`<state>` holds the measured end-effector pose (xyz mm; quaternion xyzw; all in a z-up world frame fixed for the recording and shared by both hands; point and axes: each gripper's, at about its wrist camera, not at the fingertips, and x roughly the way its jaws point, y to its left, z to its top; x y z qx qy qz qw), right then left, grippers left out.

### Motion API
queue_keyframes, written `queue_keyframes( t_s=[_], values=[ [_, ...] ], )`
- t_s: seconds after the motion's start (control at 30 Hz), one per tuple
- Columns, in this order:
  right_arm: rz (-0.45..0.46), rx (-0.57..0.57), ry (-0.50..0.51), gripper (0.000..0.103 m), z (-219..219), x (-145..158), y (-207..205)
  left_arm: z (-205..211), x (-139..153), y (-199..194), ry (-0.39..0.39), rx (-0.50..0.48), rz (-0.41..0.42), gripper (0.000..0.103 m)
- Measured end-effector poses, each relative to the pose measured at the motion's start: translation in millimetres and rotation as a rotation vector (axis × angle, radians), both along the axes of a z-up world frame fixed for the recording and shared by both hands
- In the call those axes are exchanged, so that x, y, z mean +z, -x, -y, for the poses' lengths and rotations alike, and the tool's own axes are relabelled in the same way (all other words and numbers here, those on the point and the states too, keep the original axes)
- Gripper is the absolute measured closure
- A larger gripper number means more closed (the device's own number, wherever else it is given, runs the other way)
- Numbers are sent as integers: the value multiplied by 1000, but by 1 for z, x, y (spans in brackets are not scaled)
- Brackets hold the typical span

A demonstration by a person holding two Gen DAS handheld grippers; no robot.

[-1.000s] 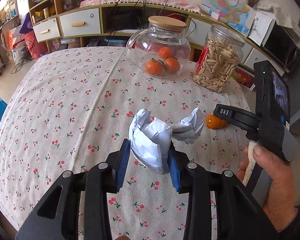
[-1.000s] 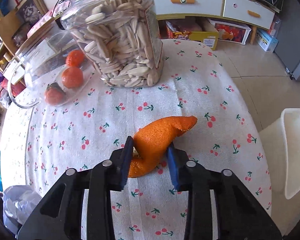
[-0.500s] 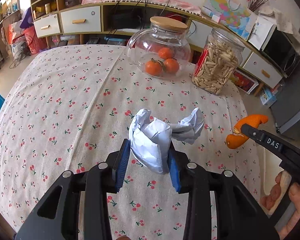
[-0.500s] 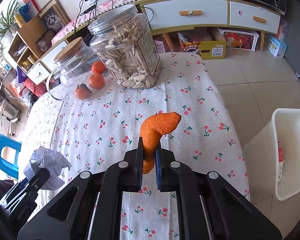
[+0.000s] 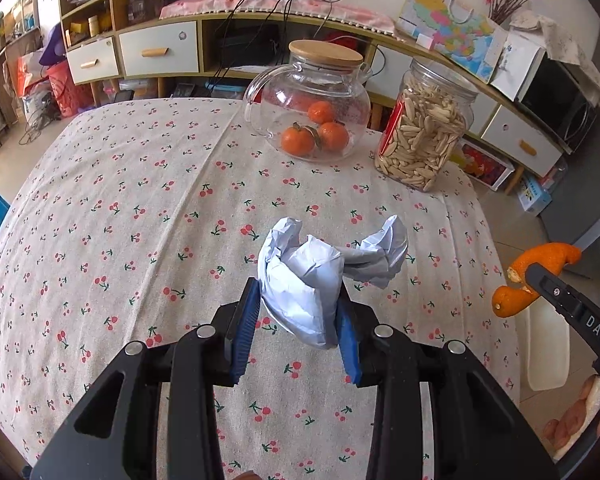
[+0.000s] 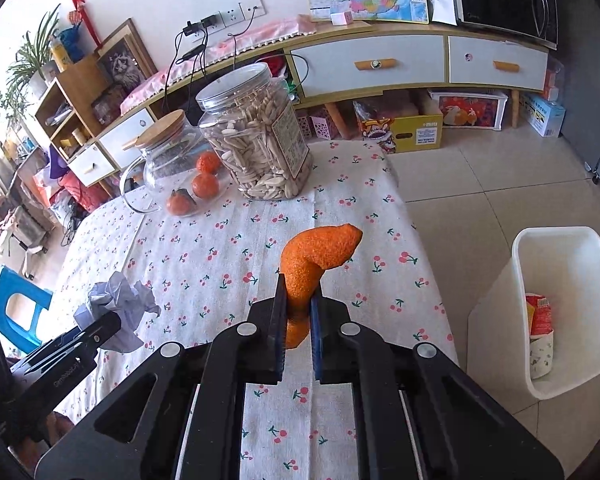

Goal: Collect trash
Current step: 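Carry the paper and peel to the white bin with both tools, then open both tools over the white bin to drop paper and peel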

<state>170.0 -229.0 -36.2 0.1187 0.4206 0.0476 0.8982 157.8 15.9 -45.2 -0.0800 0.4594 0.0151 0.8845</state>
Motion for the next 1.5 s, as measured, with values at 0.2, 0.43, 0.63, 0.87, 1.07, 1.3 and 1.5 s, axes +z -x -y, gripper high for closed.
queue_keyframes(
  t_s=[0.2,0.43,0.63,0.87,1.07,1.3,1.5],
  values=[
    [53,-64,20,94,35,11,9,14,0,6,-9,-38,10,67],
    [84,-227,87,94,107,18,19,34,2,11,-28,-60,34,67],
    [28,-404,138,94,176,4,25,63,1,15,-18,-84,35,67],
    [-57,-626,234,56,243,-11,43,120,11,13,-12,-167,42,67],
    [0,-757,168,26,281,5,75,194,27,7,15,-291,46,67],
    [61,-903,95,8,316,20,104,296,46,-1,48,-455,39,66],
    [69,-1045,68,7,350,22,134,366,49,-4,68,-549,18,66]
  ],
)
